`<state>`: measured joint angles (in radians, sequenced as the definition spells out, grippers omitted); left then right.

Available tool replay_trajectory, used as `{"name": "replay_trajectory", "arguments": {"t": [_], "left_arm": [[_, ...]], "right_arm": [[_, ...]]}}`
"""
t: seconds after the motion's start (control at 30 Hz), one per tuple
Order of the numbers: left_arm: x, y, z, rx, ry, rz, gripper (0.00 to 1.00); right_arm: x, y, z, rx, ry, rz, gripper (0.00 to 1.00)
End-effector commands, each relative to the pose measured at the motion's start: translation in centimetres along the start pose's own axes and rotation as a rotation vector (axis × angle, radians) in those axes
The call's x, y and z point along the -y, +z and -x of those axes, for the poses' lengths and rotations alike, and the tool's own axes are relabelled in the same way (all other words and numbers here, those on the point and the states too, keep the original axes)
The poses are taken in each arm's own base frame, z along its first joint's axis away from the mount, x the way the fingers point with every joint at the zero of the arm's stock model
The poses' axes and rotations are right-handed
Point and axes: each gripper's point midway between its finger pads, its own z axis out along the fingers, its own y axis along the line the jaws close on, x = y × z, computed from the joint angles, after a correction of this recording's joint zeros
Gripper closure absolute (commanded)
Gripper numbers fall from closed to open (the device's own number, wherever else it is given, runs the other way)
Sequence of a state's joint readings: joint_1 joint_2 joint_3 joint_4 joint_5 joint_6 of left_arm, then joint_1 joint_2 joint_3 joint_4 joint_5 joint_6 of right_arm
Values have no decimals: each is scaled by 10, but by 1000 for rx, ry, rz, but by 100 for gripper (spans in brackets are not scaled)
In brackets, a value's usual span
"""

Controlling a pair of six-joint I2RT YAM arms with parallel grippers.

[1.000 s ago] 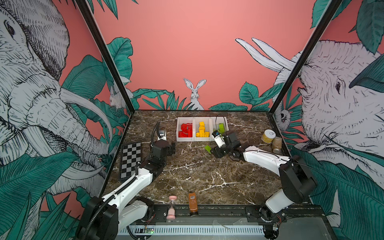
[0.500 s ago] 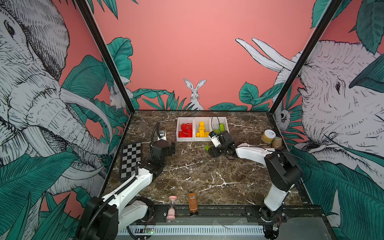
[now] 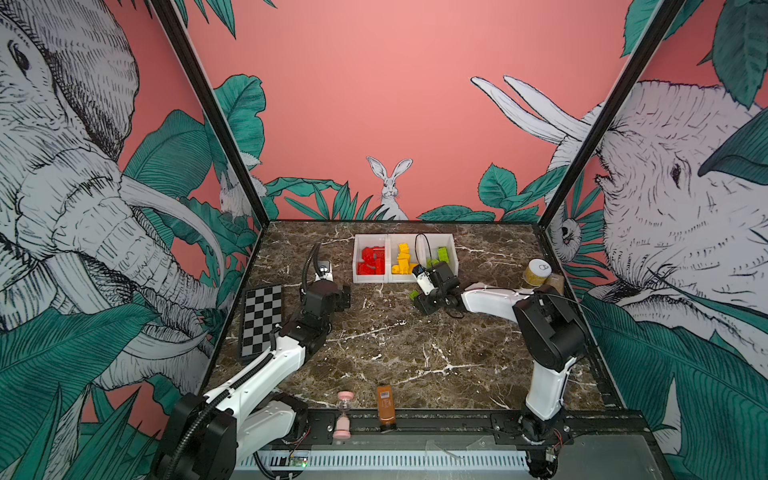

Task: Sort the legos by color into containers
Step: 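Move the right gripper back and grasp the last lime-green brick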

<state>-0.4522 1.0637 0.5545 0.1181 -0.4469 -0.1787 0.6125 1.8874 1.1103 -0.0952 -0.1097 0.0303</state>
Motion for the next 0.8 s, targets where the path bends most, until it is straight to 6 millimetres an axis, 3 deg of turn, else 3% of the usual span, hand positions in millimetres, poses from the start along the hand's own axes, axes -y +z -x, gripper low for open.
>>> {"name": "replay_trajectory", "arguments": {"t": [0.0,0.37,0.57,0.77], "left_arm": [[-1,-1,3,18,-3,-2,9],[-5,-3,4,28,-4,13,9],[-6,-3,4,30,-7,15,9],[-6,-4,4,30,-8,14,9]], "right_arm": [[0,2,-2,-21,-26,-26,45],[1,-7,-1,4,-26,-38,63],[6,-31,6,68,4,-39,68],[30,-66,17,134,51,-51,69]]}}
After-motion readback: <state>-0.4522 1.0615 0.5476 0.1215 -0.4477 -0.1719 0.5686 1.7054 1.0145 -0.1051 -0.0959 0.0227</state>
